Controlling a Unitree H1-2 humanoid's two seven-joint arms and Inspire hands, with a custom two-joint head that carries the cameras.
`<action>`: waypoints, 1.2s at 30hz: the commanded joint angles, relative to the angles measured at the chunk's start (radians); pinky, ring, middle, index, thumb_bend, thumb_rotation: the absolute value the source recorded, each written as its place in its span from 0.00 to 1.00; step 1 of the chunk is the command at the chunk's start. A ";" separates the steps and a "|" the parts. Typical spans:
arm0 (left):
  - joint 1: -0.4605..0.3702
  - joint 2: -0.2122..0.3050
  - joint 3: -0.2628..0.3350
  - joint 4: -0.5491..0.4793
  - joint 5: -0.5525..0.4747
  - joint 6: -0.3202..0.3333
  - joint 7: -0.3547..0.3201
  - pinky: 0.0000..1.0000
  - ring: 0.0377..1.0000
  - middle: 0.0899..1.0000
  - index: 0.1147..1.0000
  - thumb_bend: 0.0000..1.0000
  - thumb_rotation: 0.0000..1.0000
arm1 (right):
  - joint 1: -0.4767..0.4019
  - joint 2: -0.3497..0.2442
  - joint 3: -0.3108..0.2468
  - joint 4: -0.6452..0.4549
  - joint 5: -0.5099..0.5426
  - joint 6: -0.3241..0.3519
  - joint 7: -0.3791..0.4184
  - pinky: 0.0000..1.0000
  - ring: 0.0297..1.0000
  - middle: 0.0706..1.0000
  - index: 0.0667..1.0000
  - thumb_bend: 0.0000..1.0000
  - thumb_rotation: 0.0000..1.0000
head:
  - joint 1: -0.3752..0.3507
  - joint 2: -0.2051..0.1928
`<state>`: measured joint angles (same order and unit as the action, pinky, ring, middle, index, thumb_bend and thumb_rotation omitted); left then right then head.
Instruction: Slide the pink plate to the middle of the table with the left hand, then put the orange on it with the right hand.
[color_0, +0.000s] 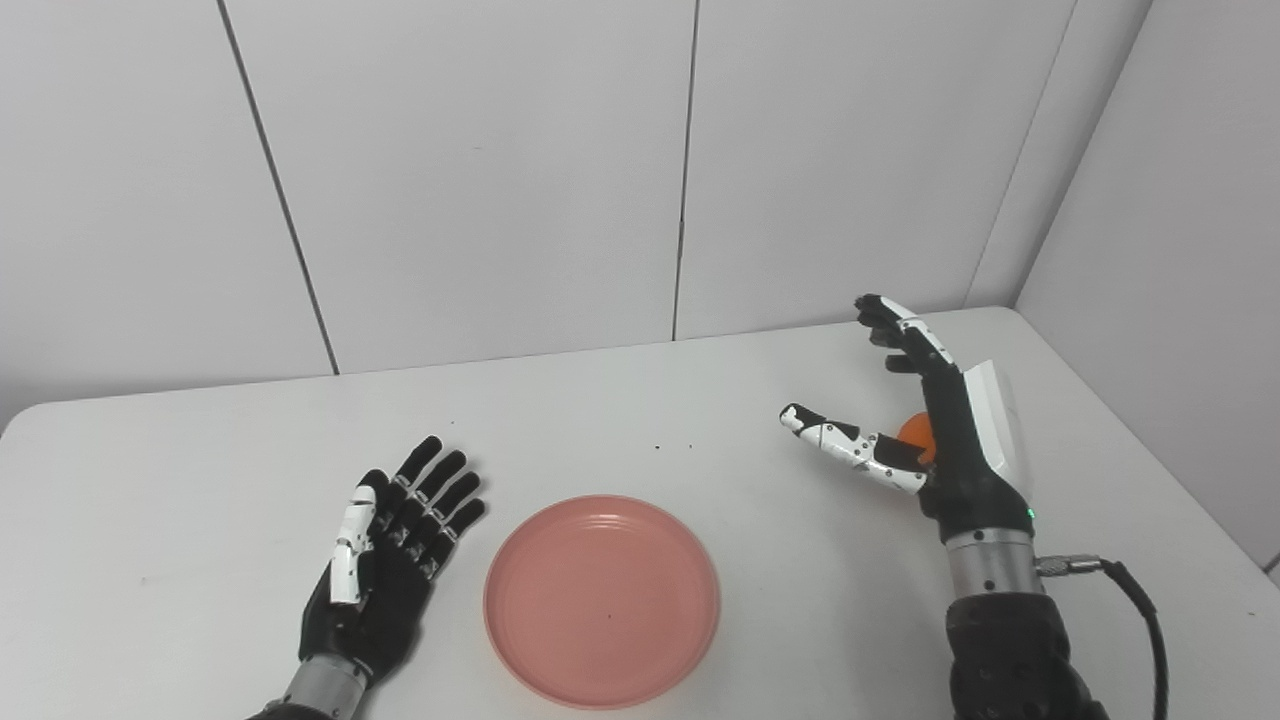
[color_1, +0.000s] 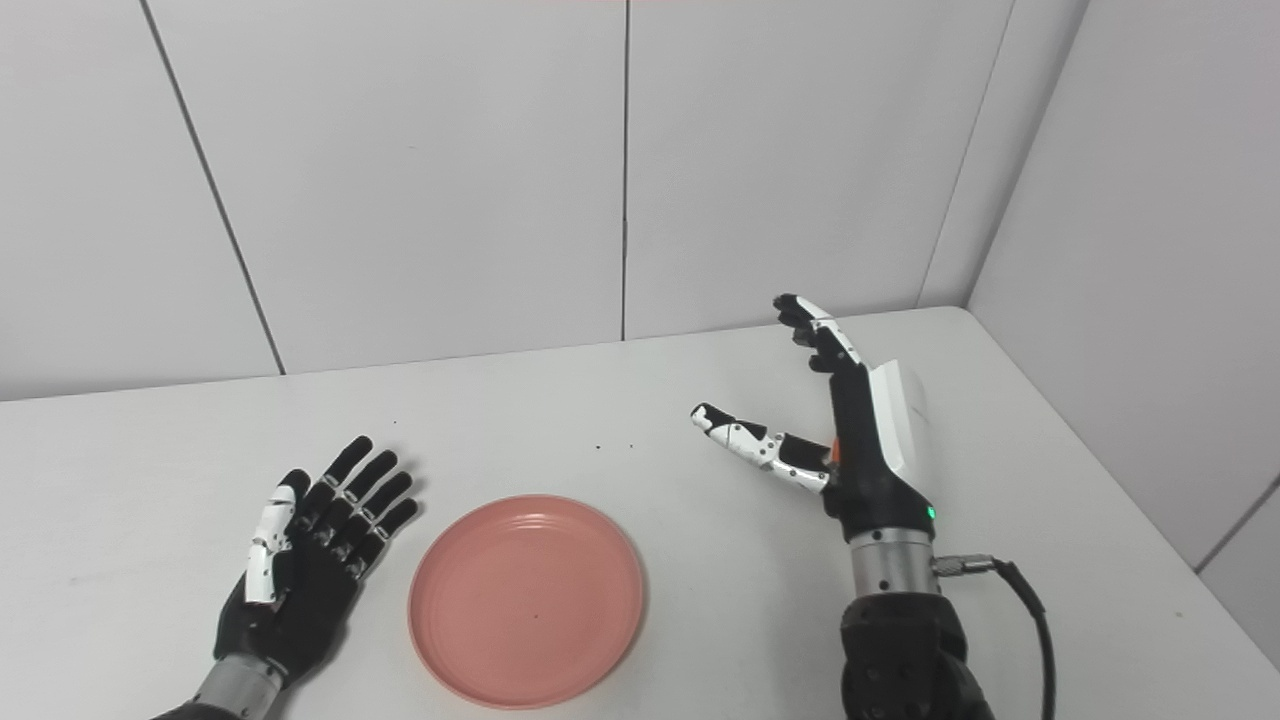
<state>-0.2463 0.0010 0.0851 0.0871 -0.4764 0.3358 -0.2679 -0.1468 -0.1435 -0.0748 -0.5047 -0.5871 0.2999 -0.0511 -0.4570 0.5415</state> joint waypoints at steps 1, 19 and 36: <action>0.019 0.018 0.006 0.043 0.016 0.010 0.012 0.89 0.88 0.88 0.86 0.35 1.00 | -0.034 -0.026 -0.016 -0.046 -0.029 0.033 0.013 0.75 0.80 0.81 0.82 0.88 0.44 | 0.000 0.000; 0.007 0.046 0.039 0.074 -0.036 0.035 -0.017 0.91 0.89 0.88 0.87 0.33 1.00 | -0.032 -0.124 -0.065 -0.049 -0.221 0.160 0.126 0.77 0.86 0.89 0.89 0.98 0.45 | -0.085 -0.015; 0.001 0.067 0.048 0.063 -0.054 0.074 -0.009 0.92 0.90 0.89 0.89 0.32 1.00 | -0.029 -0.146 -0.093 0.097 -0.177 0.142 0.091 0.76 0.85 0.89 0.90 1.00 0.44 | -0.115 -0.003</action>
<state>-0.2655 0.0576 0.1287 0.1252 -0.5424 0.3475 -0.3156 -0.1542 -0.2677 -0.1626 -0.3984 -0.7628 0.4566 0.0642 -0.5722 0.5384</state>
